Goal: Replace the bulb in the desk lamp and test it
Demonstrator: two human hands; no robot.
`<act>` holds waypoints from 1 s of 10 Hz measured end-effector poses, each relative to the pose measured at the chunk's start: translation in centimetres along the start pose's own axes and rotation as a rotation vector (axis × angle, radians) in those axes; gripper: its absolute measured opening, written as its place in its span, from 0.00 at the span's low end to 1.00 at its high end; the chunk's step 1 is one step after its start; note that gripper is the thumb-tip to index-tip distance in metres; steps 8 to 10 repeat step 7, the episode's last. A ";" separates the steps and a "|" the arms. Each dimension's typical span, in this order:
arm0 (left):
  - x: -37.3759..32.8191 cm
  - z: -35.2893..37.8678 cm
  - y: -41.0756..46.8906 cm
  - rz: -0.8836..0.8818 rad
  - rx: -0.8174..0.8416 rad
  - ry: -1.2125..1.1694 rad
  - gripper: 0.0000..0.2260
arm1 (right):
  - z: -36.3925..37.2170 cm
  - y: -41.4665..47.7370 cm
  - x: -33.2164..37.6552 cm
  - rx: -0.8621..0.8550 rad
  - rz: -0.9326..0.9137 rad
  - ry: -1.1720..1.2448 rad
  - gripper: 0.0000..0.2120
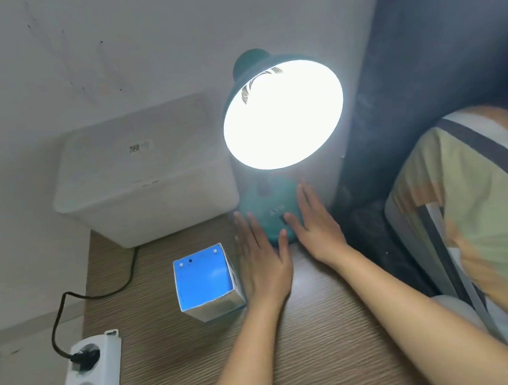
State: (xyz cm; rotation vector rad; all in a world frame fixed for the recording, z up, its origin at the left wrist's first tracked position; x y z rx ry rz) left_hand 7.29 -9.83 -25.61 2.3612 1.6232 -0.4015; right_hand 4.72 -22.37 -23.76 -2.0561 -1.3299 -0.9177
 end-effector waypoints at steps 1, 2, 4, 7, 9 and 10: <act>0.0 0.0 0.1 0.003 0.003 -0.003 0.37 | -0.1 0.2 0.0 -0.035 0.017 0.072 0.33; -0.3 -0.6 -0.1 -0.016 -0.029 -0.045 0.38 | -0.4 0.5 0.2 -0.095 0.029 0.149 0.33; -0.1 -0.5 -0.1 -0.055 0.013 -0.097 0.38 | -0.3 0.5 0.6 -0.095 0.020 0.071 0.32; -0.6 -0.6 -1.6 -0.104 0.110 -0.178 0.33 | -0.4 -3.8 0.2 -0.026 0.071 0.159 0.31; -0.6 -0.6 -1.6 -0.104 0.110 -0.178 0.33 | -0.4 -3.8 0.2 -0.026 0.071 0.159 0.31; -0.6 -0.6 -1.6 -0.104 0.110 -0.178 0.33 | -0.4 -3.8 0.2 -0.026 0.071 0.159 0.31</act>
Point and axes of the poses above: each hand's wrist, its own y-axis towards the middle knuckle, its own z-axis out of the palm, x = y × z, the point moved 9 cm from there along y, towards the middle knuckle, and after that the axes turned 9 degrees about y, right-handed, at the moved point
